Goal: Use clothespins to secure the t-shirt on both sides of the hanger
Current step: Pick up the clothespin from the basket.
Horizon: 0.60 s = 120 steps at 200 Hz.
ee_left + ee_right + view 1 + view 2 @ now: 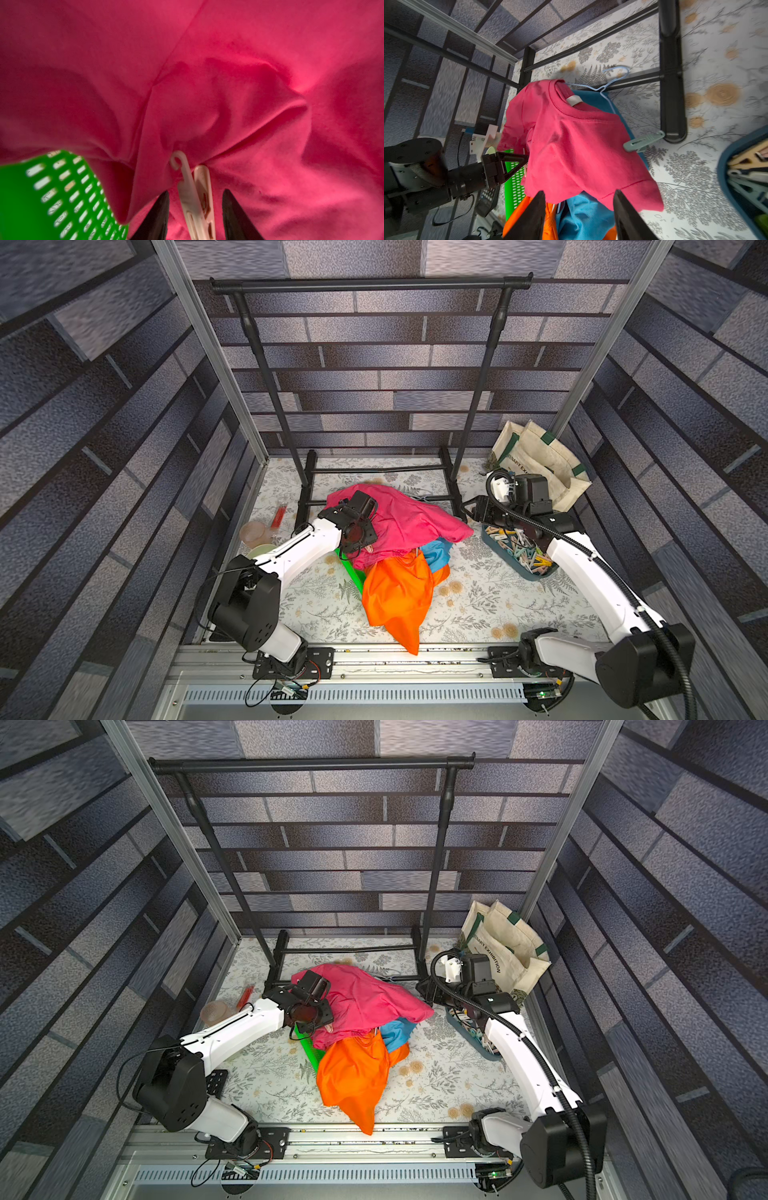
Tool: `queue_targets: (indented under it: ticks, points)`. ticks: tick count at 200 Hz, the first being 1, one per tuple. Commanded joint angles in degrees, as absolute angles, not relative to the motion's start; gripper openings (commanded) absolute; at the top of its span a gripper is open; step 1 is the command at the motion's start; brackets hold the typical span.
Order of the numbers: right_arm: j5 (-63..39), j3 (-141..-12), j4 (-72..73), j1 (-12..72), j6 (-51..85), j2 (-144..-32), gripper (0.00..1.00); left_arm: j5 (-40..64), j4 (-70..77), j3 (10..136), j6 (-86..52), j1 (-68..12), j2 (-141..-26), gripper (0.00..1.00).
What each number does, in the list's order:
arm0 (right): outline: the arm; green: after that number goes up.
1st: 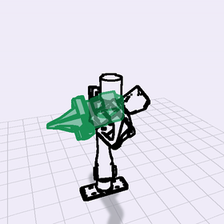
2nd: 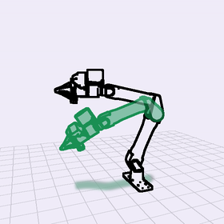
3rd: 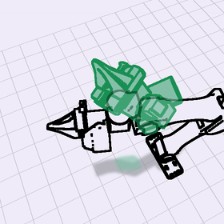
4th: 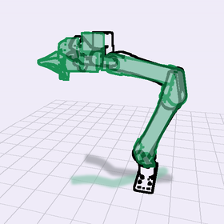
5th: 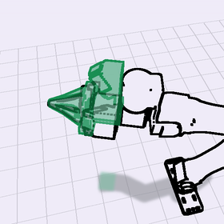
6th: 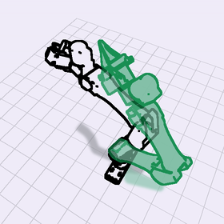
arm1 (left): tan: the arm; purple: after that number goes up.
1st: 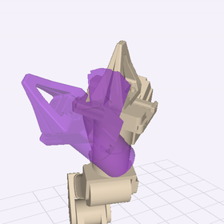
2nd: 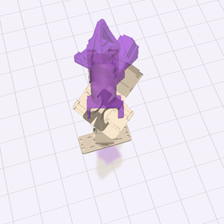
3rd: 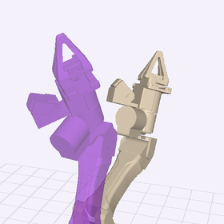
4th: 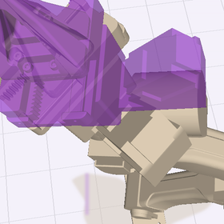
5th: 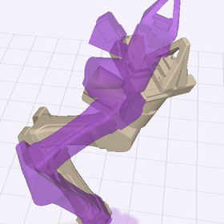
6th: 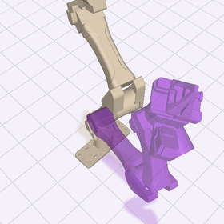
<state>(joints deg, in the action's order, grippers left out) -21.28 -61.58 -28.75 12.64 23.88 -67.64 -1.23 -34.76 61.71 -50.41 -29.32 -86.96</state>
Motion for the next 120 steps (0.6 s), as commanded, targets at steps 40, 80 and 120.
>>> queue_targets:
  ticks: [40,80,120]
  points:
    - [-10.0,-73.3,-41.2,30.3,14.9,-68.9,0.33,-0.8,-36.1,61.5,-48.6,-24.5,-76.6,0.52]
    - [-6.4,-81.9,-39.4,46.8,11.9,-85.1,0.37,-2.7,-37.6,60.4,-47.6,-17.8,-65.3,0.47]
    - [-2.0,-89.7,-37.1,53.2,12.5,-99.1,0.46,-3.6,-39.6,53.8,-47.9,-9.0,-52.7,0.52]
